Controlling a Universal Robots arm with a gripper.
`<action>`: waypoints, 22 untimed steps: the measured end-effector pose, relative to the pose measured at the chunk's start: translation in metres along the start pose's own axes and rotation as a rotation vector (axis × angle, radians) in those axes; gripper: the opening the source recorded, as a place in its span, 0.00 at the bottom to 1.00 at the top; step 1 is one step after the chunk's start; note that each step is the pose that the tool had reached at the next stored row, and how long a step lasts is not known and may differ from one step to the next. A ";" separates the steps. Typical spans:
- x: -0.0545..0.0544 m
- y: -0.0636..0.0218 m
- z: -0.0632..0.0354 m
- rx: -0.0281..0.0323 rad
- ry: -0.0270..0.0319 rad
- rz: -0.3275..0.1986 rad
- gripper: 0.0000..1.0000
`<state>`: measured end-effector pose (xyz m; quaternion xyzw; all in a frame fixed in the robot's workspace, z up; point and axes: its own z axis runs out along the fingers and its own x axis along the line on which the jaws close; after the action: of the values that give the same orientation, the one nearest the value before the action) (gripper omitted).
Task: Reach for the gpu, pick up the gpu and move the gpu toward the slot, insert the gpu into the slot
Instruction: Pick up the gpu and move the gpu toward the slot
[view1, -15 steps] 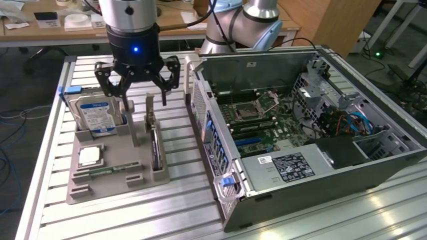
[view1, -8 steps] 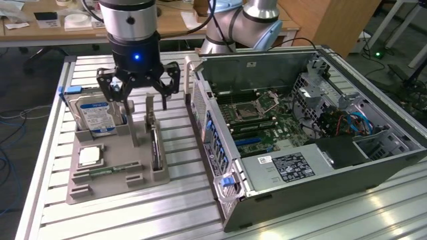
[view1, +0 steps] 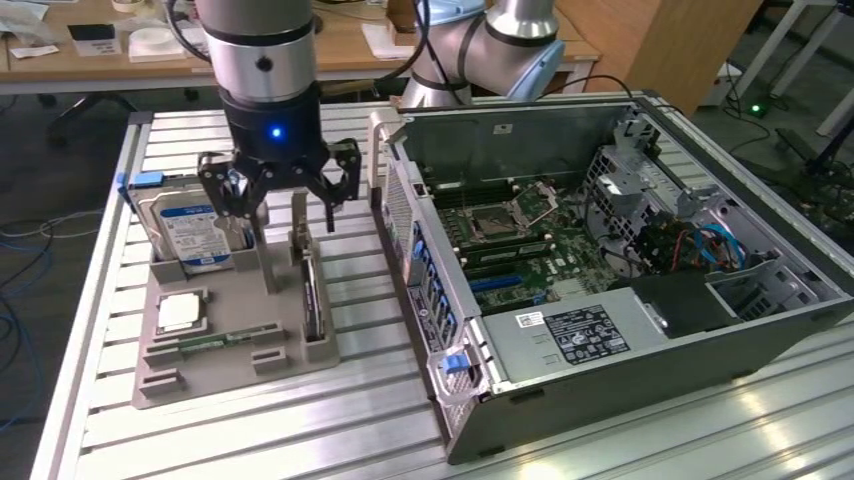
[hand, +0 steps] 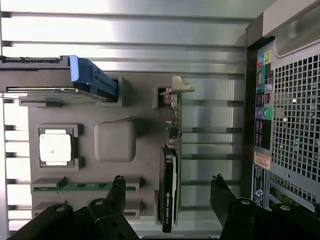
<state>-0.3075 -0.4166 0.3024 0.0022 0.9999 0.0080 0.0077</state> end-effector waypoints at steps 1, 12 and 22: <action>0.000 -0.0003 0.0018 0.0001 0.0000 0.000 0.78; 0.000 -0.0044 0.0218 0.0006 0.0000 0.000 0.78; 0.001 -0.0055 0.0399 0.0007 0.0000 0.000 0.78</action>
<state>-0.3075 -0.4215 0.2625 0.0024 0.9999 0.0077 0.0077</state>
